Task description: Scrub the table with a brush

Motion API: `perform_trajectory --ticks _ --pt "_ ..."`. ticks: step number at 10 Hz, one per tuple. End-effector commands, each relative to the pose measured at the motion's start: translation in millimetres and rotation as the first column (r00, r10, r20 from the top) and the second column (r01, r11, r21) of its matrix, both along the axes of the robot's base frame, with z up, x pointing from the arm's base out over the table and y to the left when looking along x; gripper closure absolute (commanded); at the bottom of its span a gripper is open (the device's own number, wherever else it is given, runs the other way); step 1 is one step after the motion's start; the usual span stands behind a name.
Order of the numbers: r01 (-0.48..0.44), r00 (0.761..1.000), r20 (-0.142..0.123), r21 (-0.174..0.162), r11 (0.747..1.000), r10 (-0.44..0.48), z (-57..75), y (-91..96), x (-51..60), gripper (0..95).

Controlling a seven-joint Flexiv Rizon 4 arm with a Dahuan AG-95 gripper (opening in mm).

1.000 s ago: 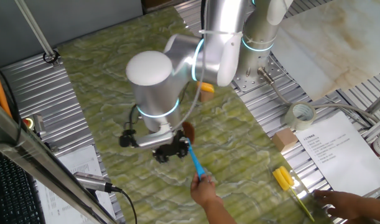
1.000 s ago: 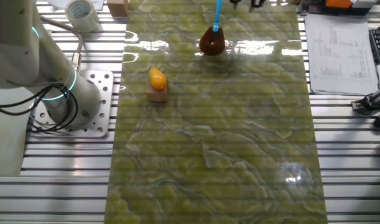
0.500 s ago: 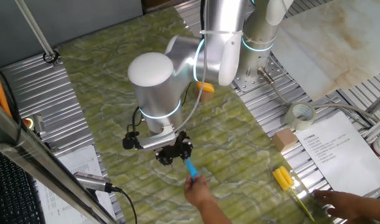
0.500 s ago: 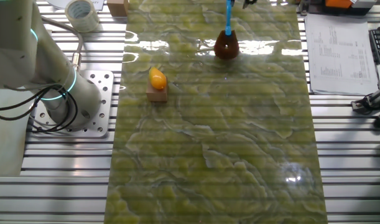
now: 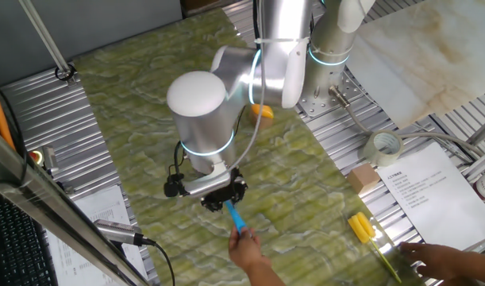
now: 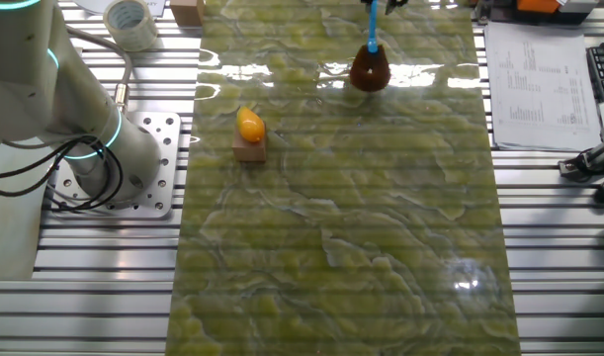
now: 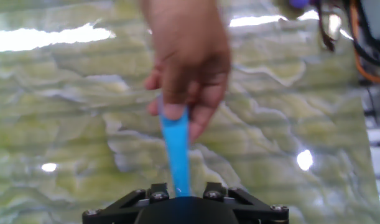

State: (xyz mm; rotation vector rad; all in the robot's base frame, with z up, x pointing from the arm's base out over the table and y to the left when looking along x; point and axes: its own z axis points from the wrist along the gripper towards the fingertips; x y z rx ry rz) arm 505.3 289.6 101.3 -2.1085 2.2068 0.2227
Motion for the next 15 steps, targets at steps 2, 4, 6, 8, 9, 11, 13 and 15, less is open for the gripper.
perform_trajectory --ticks 2,4,6,8,9,11,13,15 --pt "-0.039 0.999 -0.008 0.062 0.997 0.039 0.6 2.0 -12.8 57.0" --pt "-0.019 1.0 -0.017 0.053 0.998 0.02 8.8 10.7 -12.0 57.0" --pt "-0.008 1.0 -0.021 0.043 0.999 0.009 12.6 20.5 -12.5 57.0" --pt "0.009 1.0 -0.026 0.046 0.999 -0.007 12.1 28.2 -15.6 57.0" --pt "0.017 0.999 -0.028 0.047 0.999 -0.016 12.9 34.0 -17.6 57.0" --pt "0.041 0.999 -0.035 0.037 0.998 -0.04 17.7 44.6 -21.0 57.0" --pt "0.061 0.997 -0.038 -0.016 0.998 -0.062 22.5 52.8 -23.7 57.0" --pt "0.069 0.997 -0.039 -0.039 0.997 -0.07 26.3 54.8 -24.4 57.0"
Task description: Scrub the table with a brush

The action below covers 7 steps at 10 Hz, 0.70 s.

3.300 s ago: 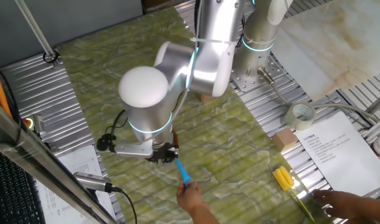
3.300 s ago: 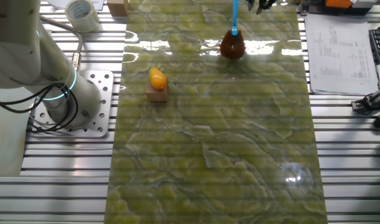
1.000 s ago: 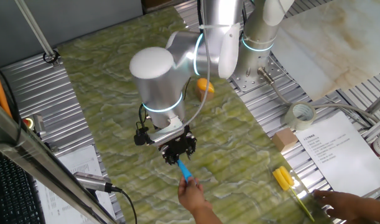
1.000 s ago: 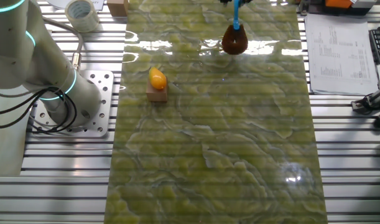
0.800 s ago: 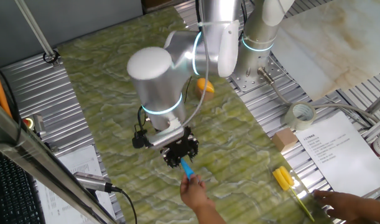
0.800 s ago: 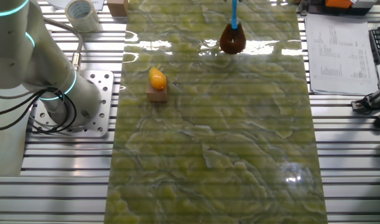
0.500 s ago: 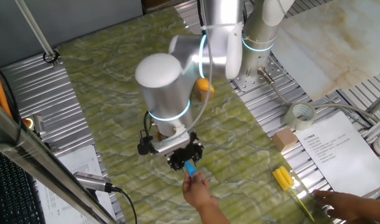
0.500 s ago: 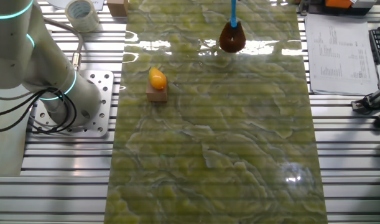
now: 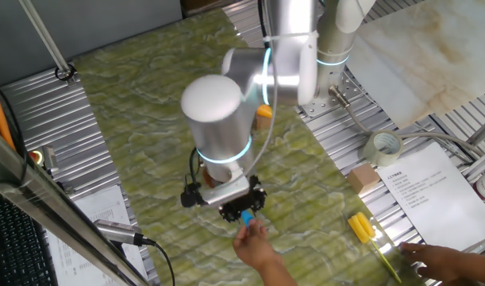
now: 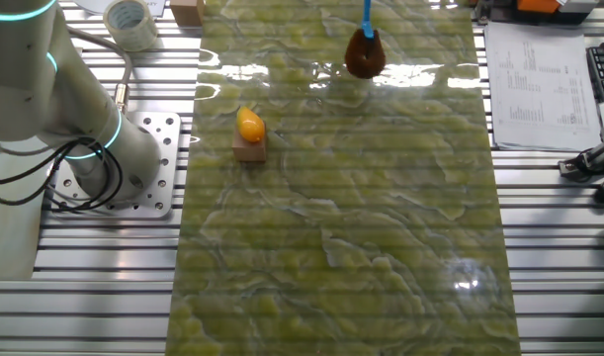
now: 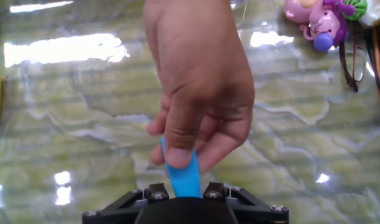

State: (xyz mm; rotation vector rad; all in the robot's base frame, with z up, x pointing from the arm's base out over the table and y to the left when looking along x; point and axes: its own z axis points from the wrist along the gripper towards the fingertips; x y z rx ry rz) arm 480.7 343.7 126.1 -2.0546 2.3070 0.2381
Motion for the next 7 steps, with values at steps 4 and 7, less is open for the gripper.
perform_trajectory --ticks 4,7 --pt "0.014 1.0 -0.007 -0.083 0.996 -0.015 3.7 2.3 -1.9 57.0" --pt "0.037 0.999 -0.015 -0.138 0.99 -0.04 6.1 9.0 -5.4 57.0"
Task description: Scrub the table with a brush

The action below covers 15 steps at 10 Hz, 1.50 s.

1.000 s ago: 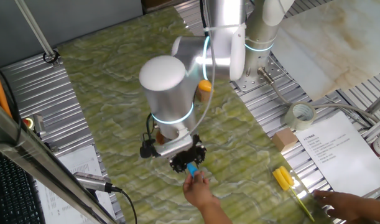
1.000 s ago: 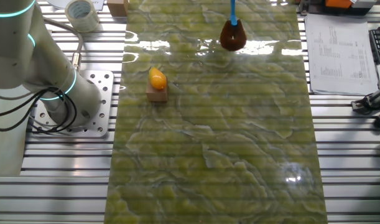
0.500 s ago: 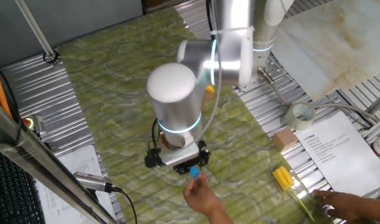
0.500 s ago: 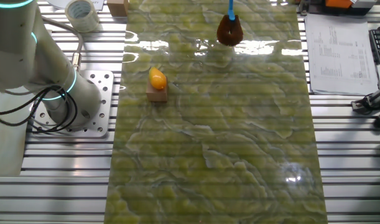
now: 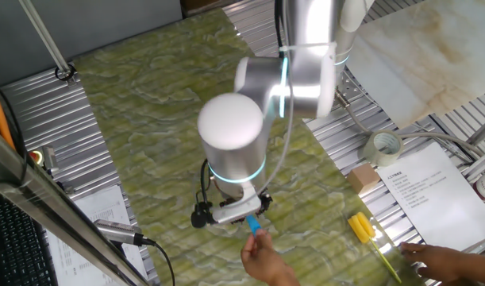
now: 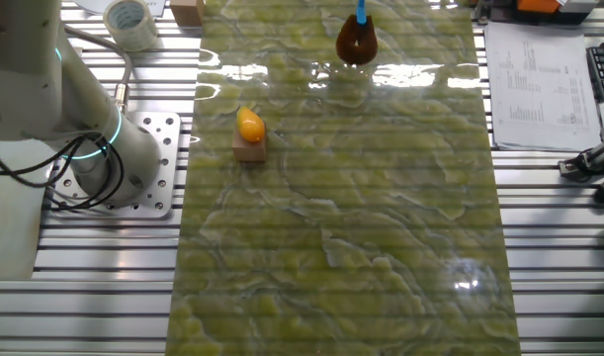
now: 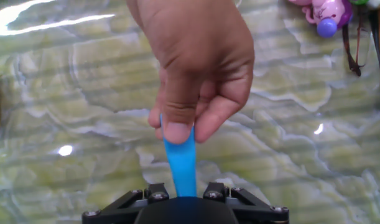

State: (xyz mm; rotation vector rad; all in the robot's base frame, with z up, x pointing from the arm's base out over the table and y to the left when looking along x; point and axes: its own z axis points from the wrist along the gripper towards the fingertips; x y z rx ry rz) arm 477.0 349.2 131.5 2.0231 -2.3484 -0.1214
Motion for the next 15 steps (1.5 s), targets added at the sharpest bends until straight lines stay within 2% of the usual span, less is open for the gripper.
perform_trajectory --ticks 1,3,6,7,13,14,15 --pt "0.016 1.0 -0.004 -0.037 0.999 -0.016 1.1 6.6 -2.7 57.0" --pt "0.016 1.0 -0.003 -0.058 0.998 -0.017 -0.2 11.0 -5.2 57.0" --pt "0.031 1.0 -0.003 -0.069 0.997 -0.031 0.2 14.6 -6.1 57.0" --pt "0.036 0.999 -0.001 -0.075 0.996 -0.037 0.2 16.5 -6.3 76.0" --pt "0.045 0.999 0.0 -0.096 0.994 -0.045 -1.0 20.7 -7.1 76.0" --pt "0.052 0.999 0.001 -0.103 0.993 -0.052 -0.6 20.5 -7.9 95.0" --pt "0.064 0.998 0.002 -0.117 0.991 -0.064 -0.3 20.0 -10.5 95.0"
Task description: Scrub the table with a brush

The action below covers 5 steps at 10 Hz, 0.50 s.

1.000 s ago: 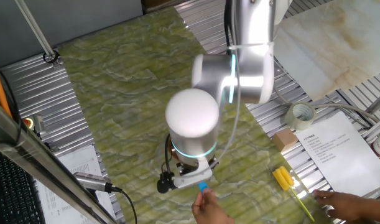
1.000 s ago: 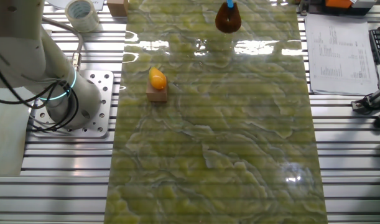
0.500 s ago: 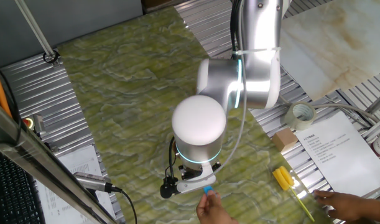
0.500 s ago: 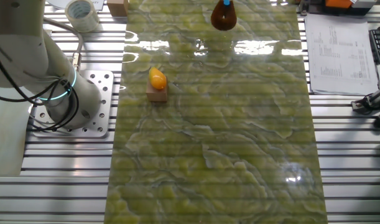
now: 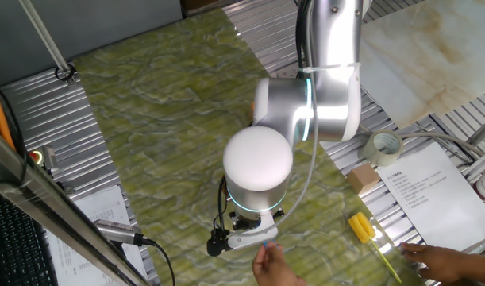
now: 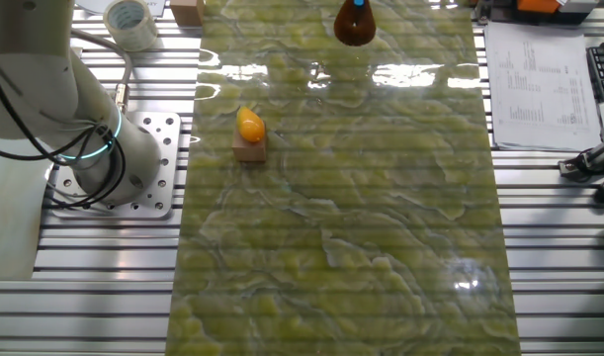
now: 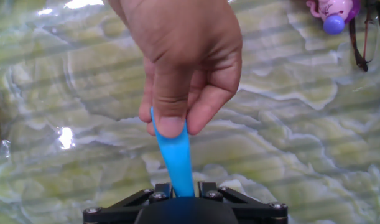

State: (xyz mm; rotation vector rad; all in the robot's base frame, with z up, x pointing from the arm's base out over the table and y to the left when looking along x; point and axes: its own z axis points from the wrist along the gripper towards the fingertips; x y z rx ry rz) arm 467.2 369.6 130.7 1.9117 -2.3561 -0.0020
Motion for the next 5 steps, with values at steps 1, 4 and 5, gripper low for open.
perform_trajectory --ticks 1,4,5 --pt "0.013 1.0 0.002 -0.022 1.0 -0.013 0.2 -0.9 -2.6 95.0" --pt "0.012 1.0 0.001 -0.027 1.0 -0.012 -0.3 -1.2 -4.9 95.0" --pt "0.01 1.0 0.001 -0.034 0.999 -0.01 -0.2 -1.3 -5.3 95.0"
